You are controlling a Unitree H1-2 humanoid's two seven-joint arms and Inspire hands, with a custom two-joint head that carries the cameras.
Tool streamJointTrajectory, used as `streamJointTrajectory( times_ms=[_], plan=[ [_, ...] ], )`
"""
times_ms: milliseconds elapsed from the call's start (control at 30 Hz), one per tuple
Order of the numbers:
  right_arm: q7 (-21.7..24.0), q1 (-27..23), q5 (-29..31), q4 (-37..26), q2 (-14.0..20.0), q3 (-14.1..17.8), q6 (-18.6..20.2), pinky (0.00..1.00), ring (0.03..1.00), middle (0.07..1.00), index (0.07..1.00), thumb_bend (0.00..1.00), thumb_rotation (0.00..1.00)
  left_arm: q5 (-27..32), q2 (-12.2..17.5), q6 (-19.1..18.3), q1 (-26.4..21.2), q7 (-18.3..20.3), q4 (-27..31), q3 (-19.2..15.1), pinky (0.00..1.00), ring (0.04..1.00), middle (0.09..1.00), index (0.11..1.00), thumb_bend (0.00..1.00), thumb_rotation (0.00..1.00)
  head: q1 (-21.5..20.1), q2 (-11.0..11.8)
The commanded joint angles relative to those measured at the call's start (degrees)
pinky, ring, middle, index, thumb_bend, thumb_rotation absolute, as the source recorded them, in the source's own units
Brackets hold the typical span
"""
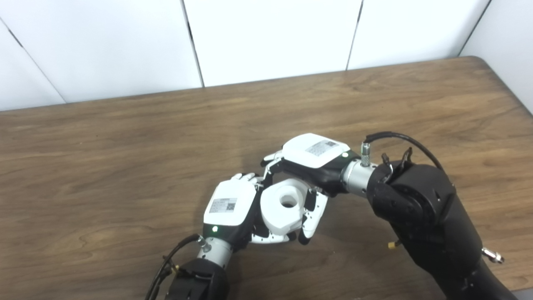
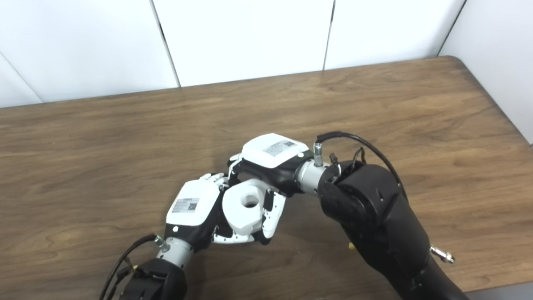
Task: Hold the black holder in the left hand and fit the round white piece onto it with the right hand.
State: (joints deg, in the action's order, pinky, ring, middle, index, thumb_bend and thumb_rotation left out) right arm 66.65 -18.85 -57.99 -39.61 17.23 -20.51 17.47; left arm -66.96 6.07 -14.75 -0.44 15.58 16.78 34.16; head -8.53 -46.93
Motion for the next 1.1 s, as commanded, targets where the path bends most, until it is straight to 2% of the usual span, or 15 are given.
streamJointTrajectory(
  times_ms=[0,567,833,1067],
  plan=[
    [2.1,-2.1,1.3,-0.9,-0.4,0.5,1.1,0.98,0.906,0.915,0.832,1.00,0.30,-1.5,0.0,0.6,0.6,2.8,-4.0,1.9,0.91,0.872,0.797,0.490,0.52,0.08,0.0,0.0],
    [2.5,-4.0,2.4,-0.7,0.9,0.6,2.7,0.98,0.898,0.904,0.839,1.00,0.27,-1.3,0.0,0.4,0.8,2.9,-3.8,1.9,0.92,0.879,0.798,0.490,0.52,0.08,-0.3,-0.2],
    [1.8,-4.6,4.1,0.2,2.7,1.3,3.0,0.98,0.884,0.898,0.831,1.00,0.24,-0.5,0.0,0.5,0.9,2.8,-3.5,1.7,0.92,0.881,0.796,0.490,0.52,0.07,-0.4,-0.2],
    [3.2,-6.1,5.7,-0.3,4.7,2.4,4.8,1.00,0.876,0.891,0.826,1.00,0.21,-0.7,0.0,0.4,0.8,3.0,-3.5,1.7,0.92,0.881,0.797,0.491,0.52,0.07,-0.5,-0.1]
  ],
)
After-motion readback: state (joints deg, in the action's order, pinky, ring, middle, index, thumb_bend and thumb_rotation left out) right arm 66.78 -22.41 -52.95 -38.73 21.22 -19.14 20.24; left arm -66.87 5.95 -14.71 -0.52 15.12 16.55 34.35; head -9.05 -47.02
